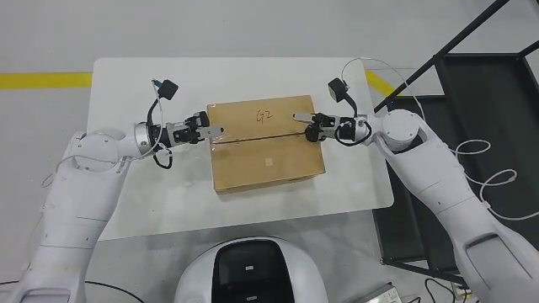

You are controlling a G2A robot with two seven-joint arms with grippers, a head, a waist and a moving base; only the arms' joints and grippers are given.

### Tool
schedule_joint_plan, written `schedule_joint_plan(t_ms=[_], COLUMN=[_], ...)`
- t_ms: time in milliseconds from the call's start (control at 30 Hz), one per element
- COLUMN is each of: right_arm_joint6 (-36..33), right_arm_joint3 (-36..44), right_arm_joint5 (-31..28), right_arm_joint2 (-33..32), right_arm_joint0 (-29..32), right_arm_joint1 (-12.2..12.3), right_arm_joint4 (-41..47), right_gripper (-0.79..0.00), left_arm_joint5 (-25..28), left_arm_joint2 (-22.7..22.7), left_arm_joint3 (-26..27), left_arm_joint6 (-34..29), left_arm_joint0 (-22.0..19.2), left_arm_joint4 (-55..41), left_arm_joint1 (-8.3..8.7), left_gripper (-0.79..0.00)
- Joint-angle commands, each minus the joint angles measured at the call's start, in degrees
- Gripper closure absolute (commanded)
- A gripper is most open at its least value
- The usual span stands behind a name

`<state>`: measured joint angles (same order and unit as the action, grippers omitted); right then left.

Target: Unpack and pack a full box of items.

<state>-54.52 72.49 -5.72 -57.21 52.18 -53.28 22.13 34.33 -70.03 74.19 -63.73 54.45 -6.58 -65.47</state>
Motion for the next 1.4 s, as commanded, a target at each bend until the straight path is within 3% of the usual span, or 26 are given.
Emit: schedule_joint_plan(t_ms=[0,433,667,1000,1367], right_arm_joint6=[0.27,-0.46,-2.45,-2.72,-2.72], right_arm_joint3=[-0.26,-4.99,-5.09,-3.80,-3.80], right_arm_joint5=[0.38,0.70,-0.33,0.00,0.00], right_arm_joint2=[0.33,3.24,1.04,-0.17,-0.17], right_arm_joint0=[-0.47,-3.93,-3.10,-2.32,-2.32], right_arm_joint1=[-0.25,-2.28,-1.76,-1.63,-1.63], right_arm_joint4=[-0.16,-1.06,-1.93,-2.58,-2.58], right_gripper=[-0.785,-0.785,-0.785,-0.785,-0.785], left_arm_joint5=[0.00,0.00,0.00,-2.35,-2.35], left_arm_joint2=[0.00,0.00,0.00,-3.10,-3.10], left_arm_joint3=[0.00,0.00,0.00,5.51,5.51], left_arm_joint6=[0.00,0.00,0.00,1.05,1.05], left_arm_joint0=[0.00,0.00,0.00,5.38,5.38], left_arm_joint4=[0.00,0.00,0.00,-1.69,-1.69], left_arm_joint1=[0.00,0.00,0.00,1.31,1.31], left_gripper=[-0.785,-0.785,-0.785,-0.785,-0.785])
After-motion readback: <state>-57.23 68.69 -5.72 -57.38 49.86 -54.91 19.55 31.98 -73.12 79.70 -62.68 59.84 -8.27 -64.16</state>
